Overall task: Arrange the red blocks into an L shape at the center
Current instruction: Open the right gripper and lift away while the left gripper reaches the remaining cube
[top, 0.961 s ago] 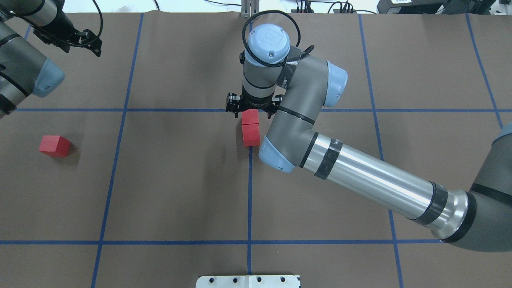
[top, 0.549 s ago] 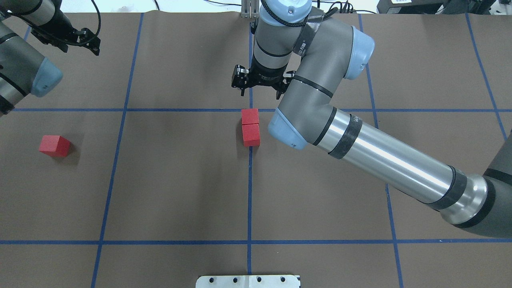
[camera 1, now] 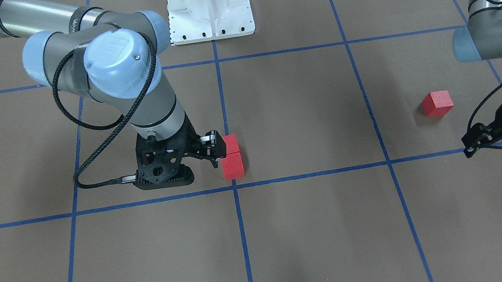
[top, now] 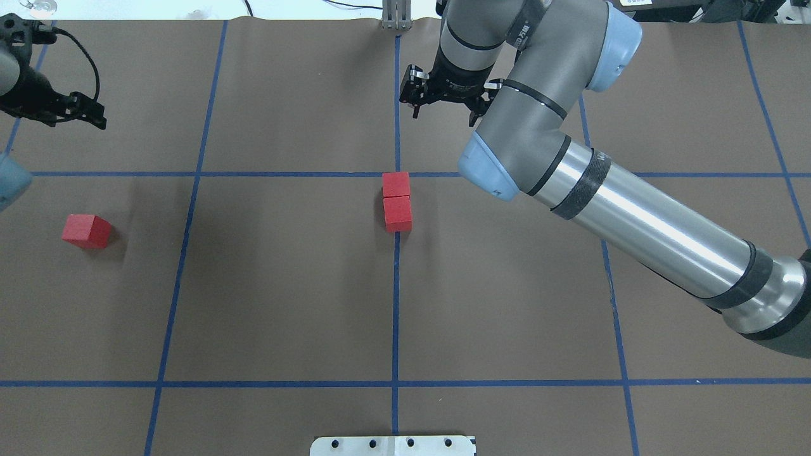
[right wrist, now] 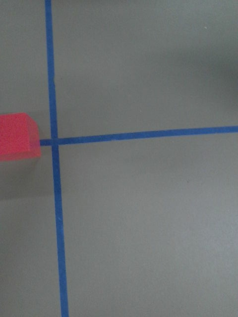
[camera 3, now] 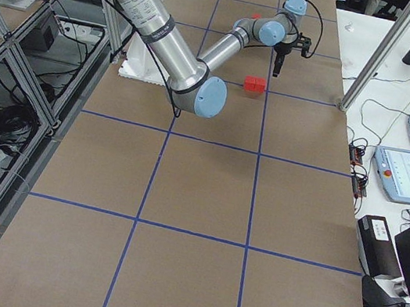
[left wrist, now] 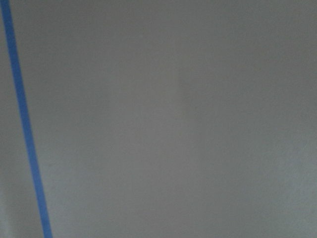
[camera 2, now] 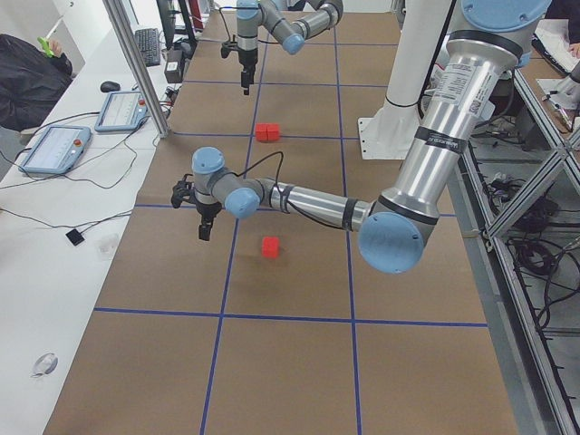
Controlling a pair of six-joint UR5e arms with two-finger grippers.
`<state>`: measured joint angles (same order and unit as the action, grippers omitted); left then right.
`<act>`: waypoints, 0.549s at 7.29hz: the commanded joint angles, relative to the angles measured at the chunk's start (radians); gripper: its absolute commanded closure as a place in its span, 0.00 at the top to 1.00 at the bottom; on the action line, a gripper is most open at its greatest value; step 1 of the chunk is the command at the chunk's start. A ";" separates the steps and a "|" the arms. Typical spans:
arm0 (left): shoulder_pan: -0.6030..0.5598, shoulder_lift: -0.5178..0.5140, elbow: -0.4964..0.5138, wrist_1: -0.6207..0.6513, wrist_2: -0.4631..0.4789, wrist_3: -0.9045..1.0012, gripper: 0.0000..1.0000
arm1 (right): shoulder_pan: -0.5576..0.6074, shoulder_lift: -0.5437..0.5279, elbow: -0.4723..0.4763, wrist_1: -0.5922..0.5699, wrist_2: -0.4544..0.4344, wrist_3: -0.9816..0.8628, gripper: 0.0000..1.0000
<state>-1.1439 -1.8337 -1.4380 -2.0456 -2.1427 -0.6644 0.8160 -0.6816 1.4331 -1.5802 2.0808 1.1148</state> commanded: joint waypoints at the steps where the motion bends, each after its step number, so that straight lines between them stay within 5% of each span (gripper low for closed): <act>1: 0.010 0.138 -0.126 -0.018 0.000 -0.113 1.00 | 0.040 -0.041 0.000 0.000 -0.005 -0.032 0.99; 4: 0.019 0.125 -0.113 0.014 -0.130 -0.150 1.00 | 0.037 -0.065 -0.002 0.008 -0.007 -0.033 0.99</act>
<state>-1.1261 -1.7043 -1.5525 -2.0487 -2.2076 -0.8074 0.8533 -0.7366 1.4314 -1.5749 2.0752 1.0837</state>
